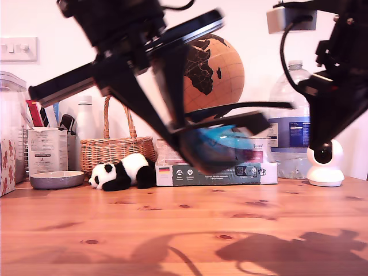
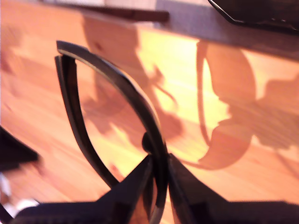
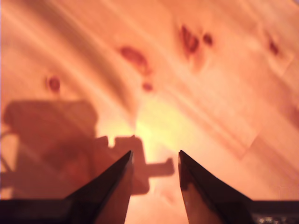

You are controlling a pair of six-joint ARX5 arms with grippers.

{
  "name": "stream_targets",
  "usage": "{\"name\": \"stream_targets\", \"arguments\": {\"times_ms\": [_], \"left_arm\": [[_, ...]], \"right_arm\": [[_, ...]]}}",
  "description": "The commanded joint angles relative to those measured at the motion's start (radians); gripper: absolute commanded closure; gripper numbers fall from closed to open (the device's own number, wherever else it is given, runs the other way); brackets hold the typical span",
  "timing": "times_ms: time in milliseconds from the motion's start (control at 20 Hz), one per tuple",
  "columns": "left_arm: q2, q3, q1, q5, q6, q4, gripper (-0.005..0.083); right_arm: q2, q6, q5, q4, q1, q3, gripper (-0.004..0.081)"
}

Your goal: Pick up the sunglasses and open them, then place them back on the table

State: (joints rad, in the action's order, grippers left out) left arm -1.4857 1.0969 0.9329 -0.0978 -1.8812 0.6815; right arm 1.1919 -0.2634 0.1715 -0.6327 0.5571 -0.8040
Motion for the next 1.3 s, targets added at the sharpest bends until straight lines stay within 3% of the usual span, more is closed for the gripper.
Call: {"name": "stream_targets", "arguments": {"times_ms": [0, 100, 150, 350, 550, 850, 1050, 1250], "left_arm": [[0.007, 0.003, -0.011, 0.002, -0.005, 0.000, 0.0793], [0.007, 0.003, -0.024, 0.001, -0.004, 0.000, 0.0793], [0.006, 0.003, -0.027, 0.000, -0.005, -0.001, 0.0793], [0.005, 0.003, -0.028, -0.006, -0.004, -0.005, 0.0793], [0.005, 0.003, -0.027, -0.017, -0.004, -0.017, 0.0793], [0.005, 0.003, -0.028, -0.019, 0.000, -0.077, 0.0793], [0.005, 0.003, -0.028, -0.025, 0.029, -0.058, 0.0793], [0.004, 0.003, -0.028, -0.025, 0.028, -0.045, 0.0793]], "right_arm": [[0.007, 0.007, 0.002, -0.011, -0.003, 0.003, 0.0502], [0.007, 0.077, -0.047, -0.056, -0.003, -0.013, 0.0502], [0.007, 0.122, -0.109, -0.088, -0.001, -0.031, 0.0503], [0.007, 0.282, -0.491, -0.127, -0.001, -0.116, 0.0503], [0.008, 0.350, -0.701, -0.113, 0.002, -0.150, 0.0502], [0.017, 0.400, -0.702, -0.119, 0.048, -0.150, 0.0502], [0.080, 0.405, -0.605, -0.126, 0.084, -0.150, 0.0502], [0.126, 0.422, -0.560, -0.098, 0.092, -0.150, 0.0502]]}}
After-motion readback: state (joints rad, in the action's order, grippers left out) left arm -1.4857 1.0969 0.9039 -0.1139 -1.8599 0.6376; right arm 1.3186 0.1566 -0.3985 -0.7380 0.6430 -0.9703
